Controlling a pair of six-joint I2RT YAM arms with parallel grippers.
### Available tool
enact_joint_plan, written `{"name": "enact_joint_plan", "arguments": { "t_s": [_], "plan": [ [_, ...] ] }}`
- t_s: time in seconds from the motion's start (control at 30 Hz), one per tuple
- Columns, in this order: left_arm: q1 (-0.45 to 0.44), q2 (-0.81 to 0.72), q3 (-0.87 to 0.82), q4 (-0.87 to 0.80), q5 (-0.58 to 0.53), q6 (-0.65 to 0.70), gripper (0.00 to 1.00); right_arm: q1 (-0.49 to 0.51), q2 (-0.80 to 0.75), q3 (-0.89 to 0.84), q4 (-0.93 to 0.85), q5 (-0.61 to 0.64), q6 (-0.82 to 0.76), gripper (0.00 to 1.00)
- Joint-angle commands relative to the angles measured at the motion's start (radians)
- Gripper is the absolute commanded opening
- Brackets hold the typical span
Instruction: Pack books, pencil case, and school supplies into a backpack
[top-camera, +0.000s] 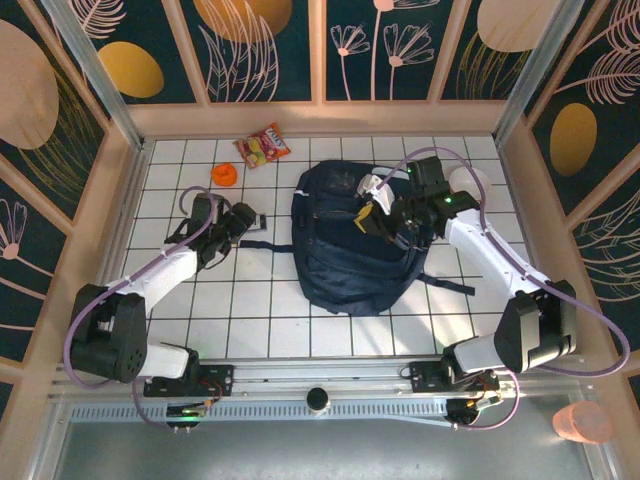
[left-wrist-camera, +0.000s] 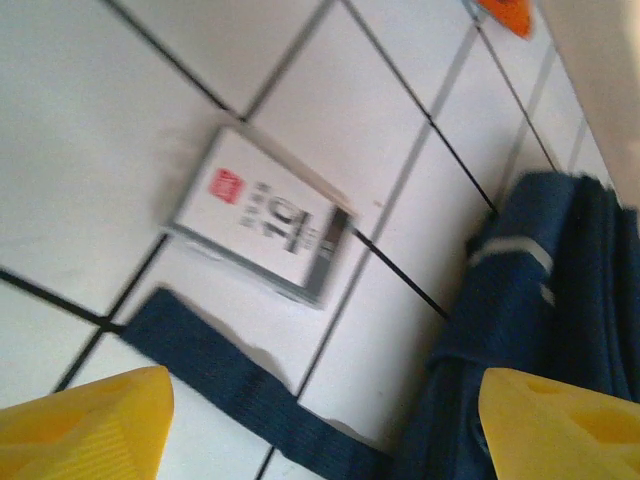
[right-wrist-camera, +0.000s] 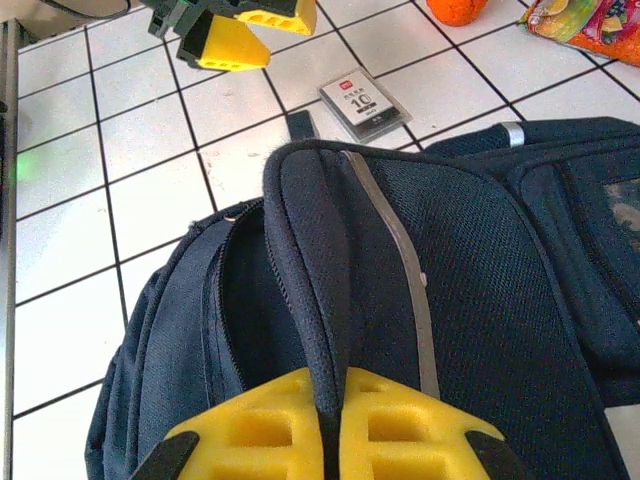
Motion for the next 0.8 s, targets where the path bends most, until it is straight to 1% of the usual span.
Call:
{"name": "enact_joint_plan", "arguments": {
  "t_s": [0.0, 0.13, 0.2, 0.3, 0.4, 0.47, 0.53, 0.57, 0.63, 0.67, 0.7, 0.77],
  "plan": [
    [0.02, 0.034, 0.005, -0.054, -0.004, -0.182, 0.79, -0.001, -0.04, -0.014, 0.039, -0.065, 0.023, 0.0],
    [0.02, 0.096, 0.086, -0.114, -0.012, -0.249, 0.78, 0.0, -0.038, -0.027, 0.048, -0.071, 0.029, 0.0],
    [0.02, 0.129, 0.14, -0.152, -0.024, -0.253, 0.79, 0.002, -0.035, -0.031, 0.05, -0.072, 0.032, 0.0],
    [0.021, 0.18, 0.262, -0.216, -0.073, -0.126, 0.8, 0.004, -0.032, -0.037, 0.051, -0.075, 0.038, 0.0],
    [0.027, 0.227, 0.383, -0.224, -0.091, 0.17, 0.82, 0.005, -0.035, -0.047, 0.051, -0.072, 0.038, 0.0],
    [0.036, 0.258, 0.48, -0.255, -0.093, 0.395, 0.83, 0.006, -0.037, -0.052, 0.052, -0.069, 0.034, 0.0],
    [0.041, 0.279, 0.557, -0.292, -0.099, 0.578, 0.81, 0.005, -0.037, -0.055, 0.048, -0.068, 0.031, 0.0],
    [0.044, 0.284, 0.588, -0.303, -0.106, 0.659, 0.77, 0.007, -0.038, -0.054, 0.047, -0.068, 0.03, 0.0],
    [0.044, 0.284, 0.611, -0.292, -0.084, 0.835, 0.73, 0.006, -0.04, -0.058, 0.047, -0.067, 0.028, 0.0],
    [0.045, 0.281, 0.609, -0.275, -0.071, 0.92, 0.73, 0.006, -0.041, -0.06, 0.048, -0.068, 0.027, 0.0],
    [0.045, 0.279, 0.604, -0.265, -0.035, 1.026, 0.76, 0.007, -0.043, -0.061, 0.05, -0.068, 0.027, 0.0],
    [0.044, 0.282, 0.58, -0.275, 0.052, 1.287, 0.85, 0.007, -0.047, -0.07, 0.057, -0.071, 0.028, 0.0]
  ]
}}
